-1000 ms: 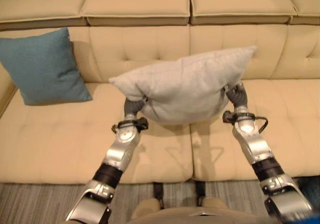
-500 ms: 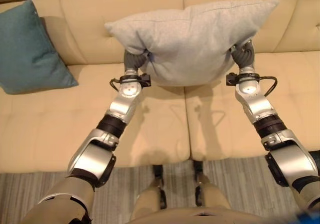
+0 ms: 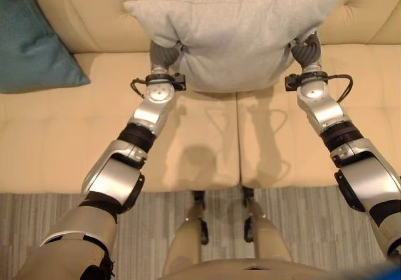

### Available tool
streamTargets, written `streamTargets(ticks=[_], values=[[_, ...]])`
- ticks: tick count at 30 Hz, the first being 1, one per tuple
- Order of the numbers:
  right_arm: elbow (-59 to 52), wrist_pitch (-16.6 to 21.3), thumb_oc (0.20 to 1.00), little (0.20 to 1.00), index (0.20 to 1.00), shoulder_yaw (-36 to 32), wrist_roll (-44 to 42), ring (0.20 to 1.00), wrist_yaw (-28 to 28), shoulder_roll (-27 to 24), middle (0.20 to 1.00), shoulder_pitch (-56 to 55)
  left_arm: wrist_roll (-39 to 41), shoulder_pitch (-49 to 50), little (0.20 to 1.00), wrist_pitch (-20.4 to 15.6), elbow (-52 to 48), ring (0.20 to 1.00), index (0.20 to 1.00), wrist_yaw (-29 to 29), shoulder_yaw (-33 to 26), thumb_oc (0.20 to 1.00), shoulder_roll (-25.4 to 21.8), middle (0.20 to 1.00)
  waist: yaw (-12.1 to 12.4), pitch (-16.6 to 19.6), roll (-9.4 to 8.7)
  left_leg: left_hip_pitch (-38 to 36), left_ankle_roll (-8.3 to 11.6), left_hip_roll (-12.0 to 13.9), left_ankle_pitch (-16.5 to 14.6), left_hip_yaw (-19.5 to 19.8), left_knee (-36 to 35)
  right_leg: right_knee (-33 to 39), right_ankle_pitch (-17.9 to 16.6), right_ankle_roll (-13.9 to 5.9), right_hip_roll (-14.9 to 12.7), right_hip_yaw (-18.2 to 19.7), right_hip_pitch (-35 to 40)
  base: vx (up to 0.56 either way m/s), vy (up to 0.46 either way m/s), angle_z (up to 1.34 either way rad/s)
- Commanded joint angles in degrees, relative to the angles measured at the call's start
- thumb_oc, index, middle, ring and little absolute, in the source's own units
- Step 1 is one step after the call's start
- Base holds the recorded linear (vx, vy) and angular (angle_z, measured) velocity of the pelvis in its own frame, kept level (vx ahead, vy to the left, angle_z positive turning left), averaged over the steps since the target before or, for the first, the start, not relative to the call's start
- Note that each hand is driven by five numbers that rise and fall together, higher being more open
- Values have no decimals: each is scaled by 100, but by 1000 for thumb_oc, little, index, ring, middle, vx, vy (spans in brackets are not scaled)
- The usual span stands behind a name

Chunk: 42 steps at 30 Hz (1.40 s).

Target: Pick up all the scattered cushions and arrange them neatly on the sofa.

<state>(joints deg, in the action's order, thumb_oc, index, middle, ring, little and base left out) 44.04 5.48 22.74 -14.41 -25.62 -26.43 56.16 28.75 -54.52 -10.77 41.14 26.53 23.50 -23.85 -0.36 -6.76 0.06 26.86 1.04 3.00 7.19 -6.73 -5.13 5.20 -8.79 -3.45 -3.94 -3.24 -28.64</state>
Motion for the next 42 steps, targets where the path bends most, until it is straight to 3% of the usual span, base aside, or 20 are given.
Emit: streamTargets(ticks=[1, 6, 7, 8, 9, 10, 19, 27, 32, 37, 39, 42], values=[[-32, 429, 200, 200, 200, 98, 133, 200, -46, 14, 200, 1163, -59, -1278, 200, -670, 43, 200, 200, -221, 363, 200, 6, 200, 52, -24, -126, 284, 532, -73, 147, 392, 13, -99, 37, -656, -149, -89, 162, -24, 13, 5], [101, 376, 200, 200, 200, 141, 305, 200, -149, -4, 200, 1260, -75, -1430, 200, -623, 292, 200, 200, -223, 408, 200, 27, 200, 31, -70, -130, 497, 574, -71, 200, 426, 13, -86, -3, -664, -170, -111, -46, -20, 9, 6], [142, 313, 200, 200, 200, 150, 557, 200, -346, -5, 200, 1296, -182, -1556, 432, -552, 461, 432, 432, -157, 422, 432, 21, 432, 18, -85, -124, 594, 591, -79, 230, 424, 13, -71, -24, -677, -176, -117, -124, 0, 0, 0], [142, 313, 316, 316, 316, 150, 559, 316, -348, -5, 316, 1298, -182, -1560, 542, -553, 464, 542, 542, -157, 423, 542, 21, 542, 18, -83, -124, 599, 591, -79, 231, 424, 13, -72, -25, -677, -176, -117, -129, -30, 26, 2], [311, 208, 893, 893, 893, 219, 964, 893, -636, -55, 893, 1464, -321, -1825, 1000, -491, 797, 1000, 1000, -44, 448, 1000, -11, 1000, 6, -85, -112, 706, 610, -88, 257, 431, 13, -59, -52, -692, -175, -130, -229, 0, 0, 0], [429, 101, 1000, 1000, 1000, 276, 1149, 1000, -766, -81, 1000, 1582, -380, -1983, 1000, -458, 934, 1000, 1000, 42, 460, 1000, -41, 1000, 9, -94, -106, 753, 619, -89, 271, 428, 13, -49, -64, -704, -180, -136, -269, -40, 24, 2], [1338, -626, 1000, 1000, 1000, 314, 1292, 1000, -1384, -424, 1000, 2207, -384, -2499, 1000, -200, 1590, 1000, 1000, 447, 240, 1000, -313, 1000, 81, 28, -68, 850, 651, -164, 278, 475, 13, -20, -78, -733, -215, -177, -349, 1, 3, 0], [1646, -634, 1000, 1000, 1000, -205, 578, 1000, -1623, -763, 1000, 2085, -322, -2199, 1000, -63, 1819, 1000, 1000, 504, -106, 1000, -743, 1000, 91, 182, -111, 566, 683, -172, 181, 526, 13, -20, 4, -725, -232, -274, -25, 35, -4, -1], [1741, -563, 1000, 1000, 1000, -397, 230, 1000, -1445, -1257, 1000, 1755, -398, -1893, 1000, 18, 1988, 1000, 1000, 331, -269, 1000, -1329, 1000, 91, 278, -170, 325, 699, -142, 126, 528, 13, -20, 54, -717, -207, -315, 230, 26, -10, 12], [1020, -516, 1000, 1000, 1000, -768, 434, 1000, -1008, -1738, 1000, 491, -751, -529, 1000, -20, 1062, 1000, 1000, 150, -743, 1000, -1760, 1000, 90, 321, -194, -33, 689, -74, 69, 475, 13, -20, 104, -697, -196, -384, 581, 30, -6, -6], [71, -385, 1000, 1000, 1000, -1437, 901, 1000, -474, -1843, 1000, -1407, -1210, 1272, 1000, -19, 38, 1000, 1000, -236, -1282, 1000, -1793, 1000, 60, 393, -219, -442, 666, 9, -23, 425, 13, -20, 217, -666, -209, -429, 993, 117, -27, -8], [-372, -372, 1000, 1000, 1000, -1679, 1264, 1000, -66, -1837, 1000, -2493, -1385, 2335, 1000, 4, -472, 1000, 1000, -518, -1579, 1000, -1766, 1000, 49, 398, -222, -747, 651, 32, -71, 372, 13, -20, 289, -651, -203, -445, 1290, 59, -25, -6]])
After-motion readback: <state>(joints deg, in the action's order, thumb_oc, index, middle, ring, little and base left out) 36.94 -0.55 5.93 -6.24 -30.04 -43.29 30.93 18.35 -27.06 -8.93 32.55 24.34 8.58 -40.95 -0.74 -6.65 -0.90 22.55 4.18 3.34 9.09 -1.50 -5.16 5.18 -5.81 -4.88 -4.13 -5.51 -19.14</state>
